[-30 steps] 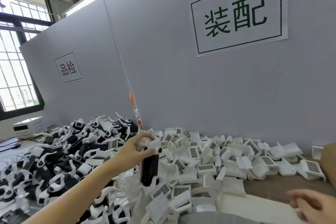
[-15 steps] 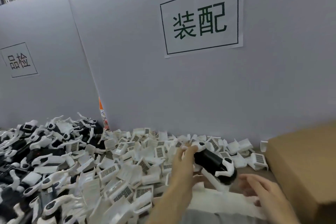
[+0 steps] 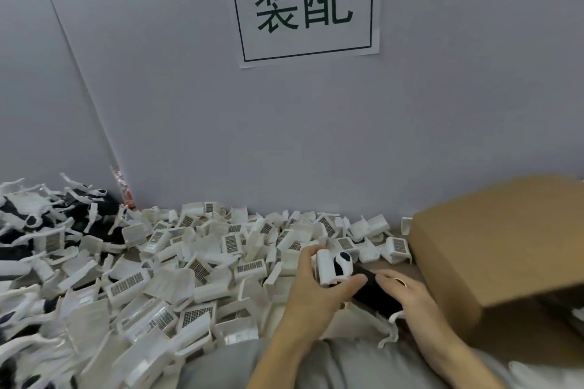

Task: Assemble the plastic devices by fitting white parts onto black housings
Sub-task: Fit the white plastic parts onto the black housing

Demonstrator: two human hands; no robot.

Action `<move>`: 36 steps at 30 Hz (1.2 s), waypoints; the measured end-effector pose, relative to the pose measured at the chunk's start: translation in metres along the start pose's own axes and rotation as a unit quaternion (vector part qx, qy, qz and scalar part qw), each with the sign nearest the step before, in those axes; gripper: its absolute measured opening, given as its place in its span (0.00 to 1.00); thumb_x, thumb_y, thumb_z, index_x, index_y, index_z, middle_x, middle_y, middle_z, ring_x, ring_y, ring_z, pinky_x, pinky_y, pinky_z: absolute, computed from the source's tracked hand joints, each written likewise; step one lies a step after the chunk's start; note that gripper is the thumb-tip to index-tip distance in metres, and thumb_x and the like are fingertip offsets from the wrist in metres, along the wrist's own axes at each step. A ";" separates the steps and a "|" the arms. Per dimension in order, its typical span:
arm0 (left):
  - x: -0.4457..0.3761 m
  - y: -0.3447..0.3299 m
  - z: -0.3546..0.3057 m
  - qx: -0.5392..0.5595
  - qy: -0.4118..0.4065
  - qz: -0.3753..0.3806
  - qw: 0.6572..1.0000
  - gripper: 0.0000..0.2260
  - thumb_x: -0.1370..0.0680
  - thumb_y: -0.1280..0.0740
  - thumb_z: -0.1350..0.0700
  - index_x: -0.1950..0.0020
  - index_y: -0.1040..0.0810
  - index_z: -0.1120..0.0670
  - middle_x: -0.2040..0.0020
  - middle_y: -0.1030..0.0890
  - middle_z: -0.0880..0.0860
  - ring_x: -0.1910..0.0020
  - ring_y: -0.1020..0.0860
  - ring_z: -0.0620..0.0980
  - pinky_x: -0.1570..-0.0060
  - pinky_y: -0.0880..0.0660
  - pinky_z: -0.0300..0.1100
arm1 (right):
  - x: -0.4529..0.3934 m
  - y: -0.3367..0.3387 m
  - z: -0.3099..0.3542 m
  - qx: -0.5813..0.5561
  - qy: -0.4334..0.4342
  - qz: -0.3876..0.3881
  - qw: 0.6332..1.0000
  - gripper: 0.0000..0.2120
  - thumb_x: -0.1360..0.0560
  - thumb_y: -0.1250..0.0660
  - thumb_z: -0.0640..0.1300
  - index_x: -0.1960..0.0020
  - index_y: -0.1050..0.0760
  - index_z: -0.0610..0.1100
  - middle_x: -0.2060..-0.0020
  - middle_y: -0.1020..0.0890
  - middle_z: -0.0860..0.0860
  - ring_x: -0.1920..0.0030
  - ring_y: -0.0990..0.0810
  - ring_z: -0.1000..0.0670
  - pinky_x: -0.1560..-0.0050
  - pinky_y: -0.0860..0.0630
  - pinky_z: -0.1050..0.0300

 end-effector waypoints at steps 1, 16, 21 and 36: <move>-0.001 0.004 -0.003 -0.007 -0.017 -0.013 1.000 0.25 0.31 0.19 0.57 0.42 0.27 0.43 0.53 0.17 0.55 0.62 0.19 0.44 0.63 0.20 0.38 | 0.000 0.003 0.000 -0.004 0.001 -0.021 1.000 0.11 0.20 0.36 0.43 0.55 0.15 0.43 0.59 0.15 0.41 0.61 0.16 0.51 0.65 0.25 0.67; -0.012 0.008 0.026 0.033 0.046 -0.036 0.998 0.17 0.26 0.24 0.50 0.42 0.27 0.42 0.53 0.16 0.53 0.62 0.17 0.47 0.61 0.19 0.41 | -0.002 0.012 -0.011 -0.026 -0.020 -0.065 0.997 0.15 0.19 0.39 0.45 0.59 0.18 0.43 0.68 0.20 0.44 0.69 0.23 0.48 0.70 0.28 0.55; -0.008 -0.025 0.024 -0.007 0.037 0.103 0.994 0.29 0.29 0.22 0.56 0.31 0.30 0.53 0.43 0.16 0.58 0.45 0.16 0.57 0.44 0.19 0.58 | 0.000 -0.002 -0.005 -0.122 -0.010 0.002 0.992 0.14 0.18 0.40 0.43 0.51 0.17 0.37 0.62 0.18 0.42 0.65 0.20 0.48 0.69 0.25 0.54; -0.007 0.033 0.034 0.126 0.085 -0.159 0.975 0.36 0.28 0.24 0.61 0.25 0.40 0.55 0.43 0.22 0.57 0.53 0.15 0.50 0.51 0.19 0.44 | -0.001 0.012 -0.019 -0.171 -0.083 -0.089 0.978 0.10 0.16 0.42 0.46 0.44 0.28 0.39 0.59 0.22 0.37 0.60 0.23 0.40 0.57 0.26 0.48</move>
Point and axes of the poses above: each hand's wrist, its own x-axis away from the middle knuckle, its own y-axis out of the back of the hand, z = x × y, the point moved 10 cm from there along -x, towards the middle knuckle
